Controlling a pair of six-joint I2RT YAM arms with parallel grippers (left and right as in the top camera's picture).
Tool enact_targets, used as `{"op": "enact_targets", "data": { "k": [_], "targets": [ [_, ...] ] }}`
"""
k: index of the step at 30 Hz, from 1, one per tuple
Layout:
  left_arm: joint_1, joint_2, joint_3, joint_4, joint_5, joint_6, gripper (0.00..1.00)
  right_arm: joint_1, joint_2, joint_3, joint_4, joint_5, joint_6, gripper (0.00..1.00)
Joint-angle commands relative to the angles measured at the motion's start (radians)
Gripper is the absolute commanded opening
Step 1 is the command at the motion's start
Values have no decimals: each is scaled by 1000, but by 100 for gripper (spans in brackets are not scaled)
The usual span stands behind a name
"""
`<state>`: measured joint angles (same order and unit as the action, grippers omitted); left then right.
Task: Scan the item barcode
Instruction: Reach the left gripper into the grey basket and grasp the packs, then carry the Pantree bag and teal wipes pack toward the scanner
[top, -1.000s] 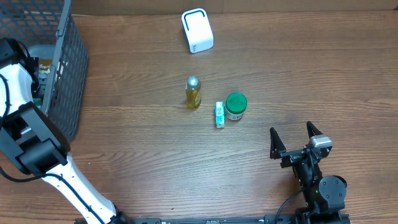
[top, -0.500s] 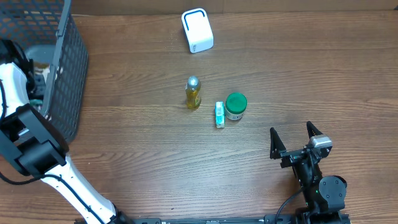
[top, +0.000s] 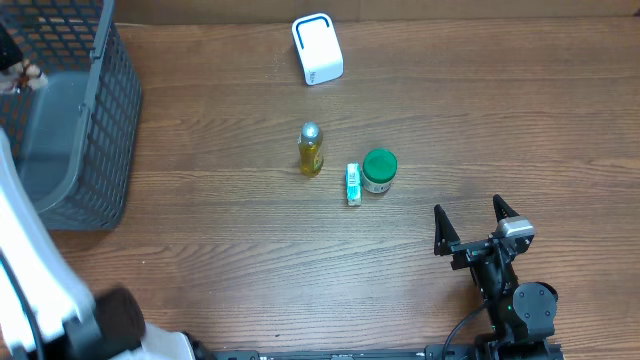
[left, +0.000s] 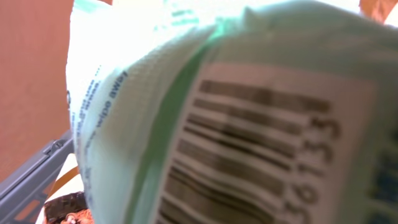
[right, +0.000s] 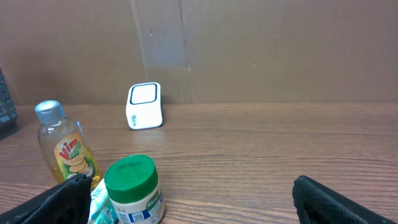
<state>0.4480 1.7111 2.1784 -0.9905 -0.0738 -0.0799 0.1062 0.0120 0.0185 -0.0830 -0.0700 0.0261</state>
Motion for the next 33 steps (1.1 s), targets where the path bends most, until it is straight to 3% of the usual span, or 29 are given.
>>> {"op": "enact_targets", "data": {
  "k": [1,6,10,14,24,33],
  "targets": [
    [-57,-92,6,-63,132,-120,21,5,-9,-11,3,13,-1,100],
    [-178,-162,6,-259,138,-130,24,5,-9,-11,3,13,-1,100],
    [-248,-157,-11,-446,158,-186,6,5,-9,-11,3,13,-1,100],
    [-315,-142,-96,-534,180,-242,5,5,-9,-11,3,13,-1,100],
    [-490,-140,-493,-407,197,-296,4,5,-9,-11,3,13,-1,100],
    [-646,-140,-835,-156,103,-483,4,5,-9,-11,3,13,-1,100]
  ]
}}
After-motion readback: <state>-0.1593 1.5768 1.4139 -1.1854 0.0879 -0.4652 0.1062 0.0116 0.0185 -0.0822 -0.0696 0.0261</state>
